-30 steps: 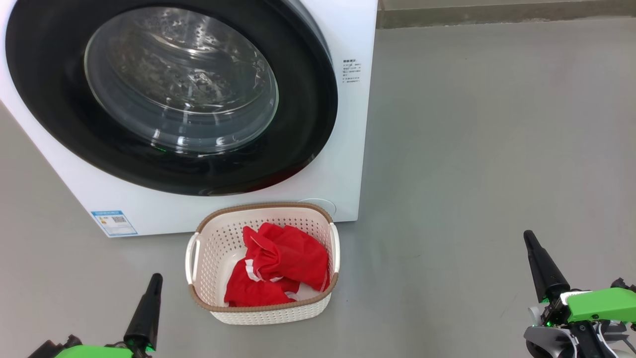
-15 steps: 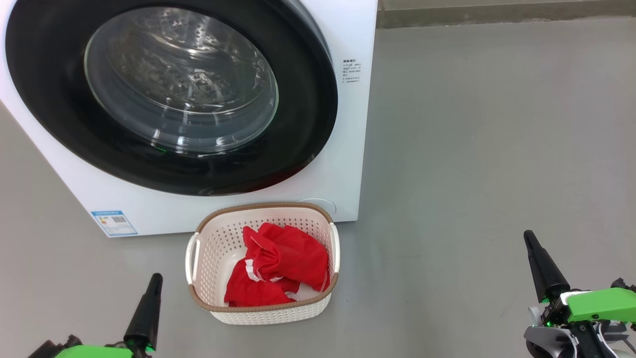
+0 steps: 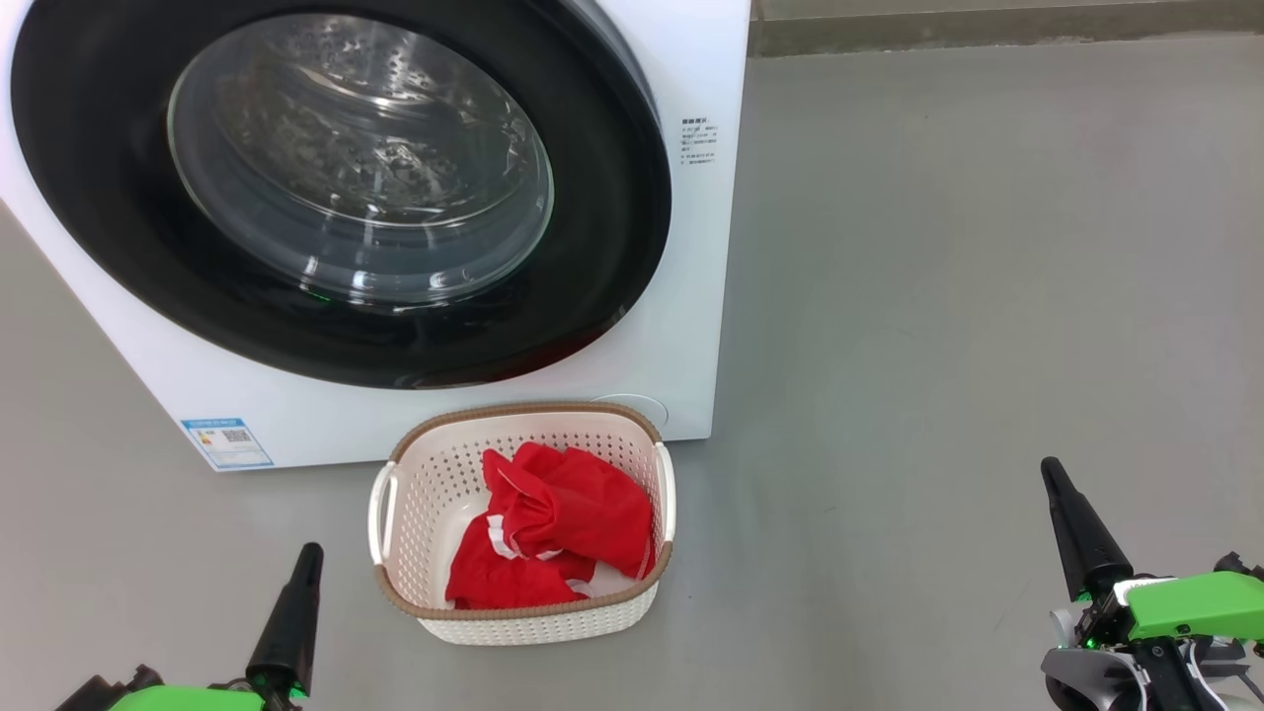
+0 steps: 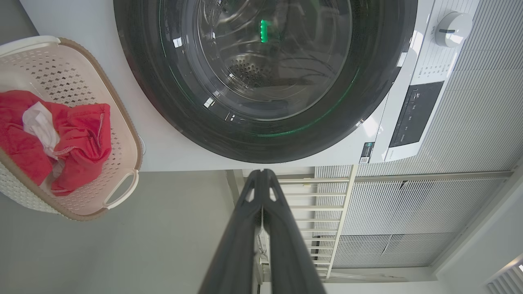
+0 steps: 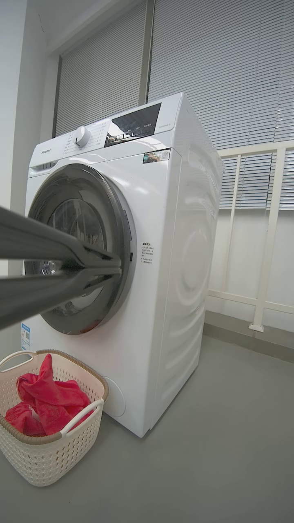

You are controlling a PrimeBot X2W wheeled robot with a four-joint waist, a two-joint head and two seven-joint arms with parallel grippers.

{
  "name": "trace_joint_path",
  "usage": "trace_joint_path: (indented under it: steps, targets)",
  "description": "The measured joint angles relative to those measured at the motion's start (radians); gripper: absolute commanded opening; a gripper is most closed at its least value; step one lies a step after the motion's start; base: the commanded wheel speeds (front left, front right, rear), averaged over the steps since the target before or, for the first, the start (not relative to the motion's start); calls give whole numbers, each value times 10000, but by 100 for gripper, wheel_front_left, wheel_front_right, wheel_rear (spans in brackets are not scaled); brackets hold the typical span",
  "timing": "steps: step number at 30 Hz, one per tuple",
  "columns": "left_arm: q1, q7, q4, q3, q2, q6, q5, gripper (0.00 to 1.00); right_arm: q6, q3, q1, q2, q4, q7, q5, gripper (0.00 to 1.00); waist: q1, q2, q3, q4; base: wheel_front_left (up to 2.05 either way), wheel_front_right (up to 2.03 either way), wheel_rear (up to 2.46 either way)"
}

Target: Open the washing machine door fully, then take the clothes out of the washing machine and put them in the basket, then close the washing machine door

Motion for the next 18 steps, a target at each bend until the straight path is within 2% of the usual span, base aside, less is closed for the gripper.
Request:
trace_joint_path:
  steps: [18]
  targets:
    - [0, 0, 0, 0, 0, 0, 0, 0, 0, -10, 0, 4, 0, 2, 0, 0, 1, 0, 0, 0, 0, 0, 0]
